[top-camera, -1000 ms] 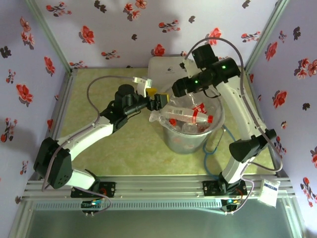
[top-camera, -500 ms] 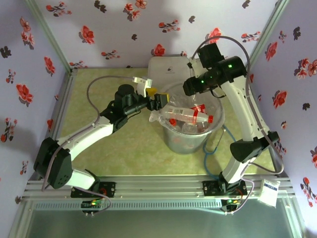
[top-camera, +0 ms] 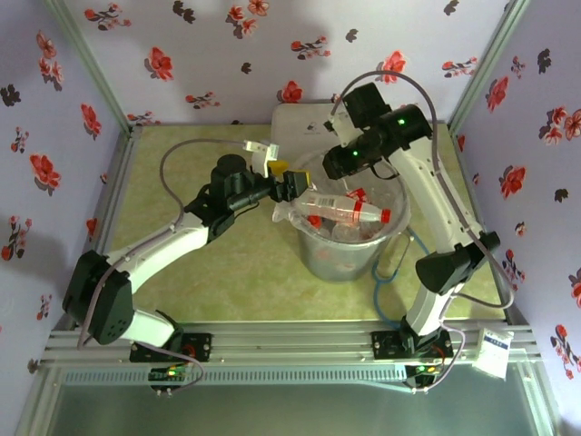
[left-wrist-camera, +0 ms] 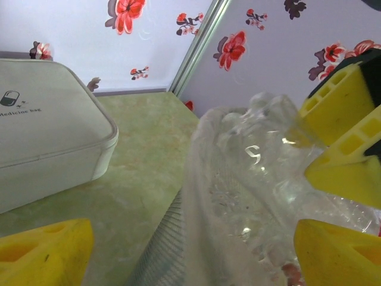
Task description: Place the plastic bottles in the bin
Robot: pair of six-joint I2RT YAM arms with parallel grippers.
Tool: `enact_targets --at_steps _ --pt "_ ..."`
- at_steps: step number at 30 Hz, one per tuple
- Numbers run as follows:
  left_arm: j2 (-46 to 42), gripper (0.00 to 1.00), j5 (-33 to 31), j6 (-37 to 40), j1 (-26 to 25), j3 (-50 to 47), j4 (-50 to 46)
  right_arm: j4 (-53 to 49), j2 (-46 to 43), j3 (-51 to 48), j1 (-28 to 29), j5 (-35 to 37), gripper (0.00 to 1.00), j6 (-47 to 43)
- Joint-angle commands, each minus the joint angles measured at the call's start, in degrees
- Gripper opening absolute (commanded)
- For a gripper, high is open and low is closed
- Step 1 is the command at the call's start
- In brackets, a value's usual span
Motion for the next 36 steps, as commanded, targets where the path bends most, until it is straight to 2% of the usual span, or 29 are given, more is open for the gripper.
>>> enact_targets --at_steps 1,7,14,18,27,36 --pt "0.3 0.88 0.1 -0.5 -0.2 1.9 2.0 -6.8 3.4 -2.3 1.6 -2.1 0.47 -0.7" --pt "0.3 0.88 0.1 -0.6 -0.2 2.1 2.2 -6.2 2.6 -2.4 1.7 -2.1 0.48 0.3" --pt "-0.5 0.88 0.2 -0.2 -0.2 2.3 2.2 -4.7 1.5 2.5 1.2 -0.8 0.55 2.3" --pt "-1.6 0.9 0.1 0.7 -0.1 2.6 1.2 -5.0 1.7 3.1 0.9 -0.9 0.51 2.5" --pt "-4.7 0.93 -0.5 1.9 1.4 3.3 -2.2 -2.9 0.3 -6.8 1.0 -3.2 0.47 2.7" --pt "-6.0 0.93 -0.9 1.5 2.6 2.5 -2.4 2.8 -1.4 -15.3 1.6 -9.1 0.47 4.1"
